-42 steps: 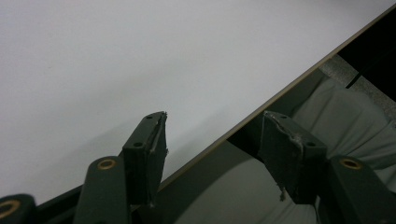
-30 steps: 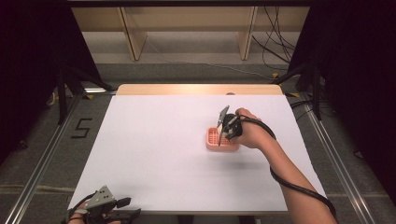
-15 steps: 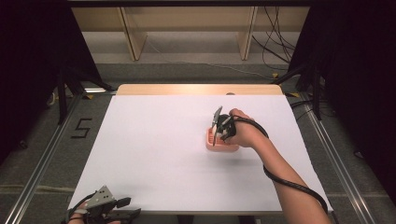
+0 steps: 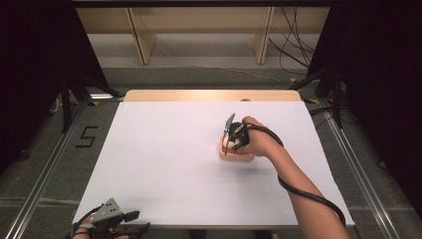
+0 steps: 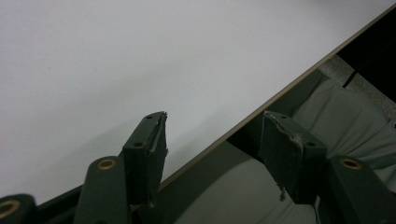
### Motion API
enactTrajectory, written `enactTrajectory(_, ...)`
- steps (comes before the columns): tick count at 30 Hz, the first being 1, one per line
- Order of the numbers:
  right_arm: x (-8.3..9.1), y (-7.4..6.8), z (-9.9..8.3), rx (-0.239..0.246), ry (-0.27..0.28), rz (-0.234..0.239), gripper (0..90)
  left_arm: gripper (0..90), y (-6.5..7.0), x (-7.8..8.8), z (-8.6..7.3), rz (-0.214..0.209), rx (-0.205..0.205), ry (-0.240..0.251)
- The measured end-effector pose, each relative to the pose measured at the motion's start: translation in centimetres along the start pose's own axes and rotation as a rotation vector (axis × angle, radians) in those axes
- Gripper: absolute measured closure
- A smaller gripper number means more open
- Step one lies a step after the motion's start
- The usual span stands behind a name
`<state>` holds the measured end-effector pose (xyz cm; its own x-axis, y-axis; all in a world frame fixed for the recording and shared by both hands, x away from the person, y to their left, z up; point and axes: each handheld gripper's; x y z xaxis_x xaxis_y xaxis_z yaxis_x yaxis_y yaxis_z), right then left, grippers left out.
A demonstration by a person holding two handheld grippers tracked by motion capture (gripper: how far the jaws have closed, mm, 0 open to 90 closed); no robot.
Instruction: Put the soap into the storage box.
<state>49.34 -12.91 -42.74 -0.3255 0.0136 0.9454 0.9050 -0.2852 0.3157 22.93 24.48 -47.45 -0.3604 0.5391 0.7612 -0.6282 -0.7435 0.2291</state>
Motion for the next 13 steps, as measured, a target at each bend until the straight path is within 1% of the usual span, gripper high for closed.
enactTrajectory(1, 0.1, 0.0, 0.0, -0.005, 0.010, 0.004, 50.7, 40.4, -0.1, 0.3, 0.1, -0.021, -0.011, -0.028)
enactTrajectory(2, 0.2, 0.0, 0.0, -0.011, 0.013, -0.002, 50.3, 40.4, -0.1, 0.2, 0.0, -0.016, -0.007, -0.019)
enactTrajectory(3, 0.3, 0.0, -0.1, -0.021, 0.020, 0.000, 49.2, 40.4, 0.0, 0.0, 0.0, -0.002, -0.001, -0.002)
enactTrajectory(4, 0.4, 0.0, -0.2, -0.027, 0.027, 0.010, 48.0, 40.4, -0.1, 0.2, 0.0, -0.016, -0.006, -0.019)
enactTrajectory(5, 0.4, -0.1, -0.4, -0.033, 0.033, 0.020, 47.0, 40.4, -0.1, 0.2, 0.0, -0.015, -0.006, -0.016)
enactTrajectory(6, 0.5, -0.3, -0.5, -0.036, 0.043, 0.019, 45.9, 40.4, 0.0, 0.2, 0.0, -0.022, 0.006, -0.005)
enactTrajectory(7, 0.5, -0.3, -0.7, -0.019, 0.055, 0.009, 45.2, 40.4, 0.1, 0.1, 0.0, -0.028, 0.015, 0.008)
enactTrajectory(8, 0.6, -0.4, -1.0, -0.018, 0.075, 0.006, 44.5, 40.4, 0.0, 0.2, 0.0, -0.025, 0.009, 0.000)
enactTrajectory(9, 0.8, -0.7, -1.4, -0.059, 0.092, 0.007, 43.6, 40.4, 0.0, 0.2, 0.0, -0.025, 0.012, 0.002)
enactTrajectory(11, 1.2, -1.0, -2.3, -0.101, 0.151, 0.000, 41.7, 40.4, 0.1, 0.1, 0.0, -0.027, 0.015, 0.006)
enactTrajectory(12, 1.3, -1.1, -2.7, -0.118, 0.169, 0.001, 41.4, 40.5, 0.1, 0.1, 0.0, -0.027, 0.015, 0.008)
enactTrajectory(13, 1.5, -1.6, -3.3, -0.148, 0.189, 0.005, 40.4, 40.4, 0.1, 0.1, 0.0, -0.027, 0.014, 0.006)
Point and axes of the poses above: each handheld gripper's, and its own axes: x roughly backward along the jaws, z roughly out of its top, y roughly to its right, and after that the axes turned 10 degrees about -y, right-handed
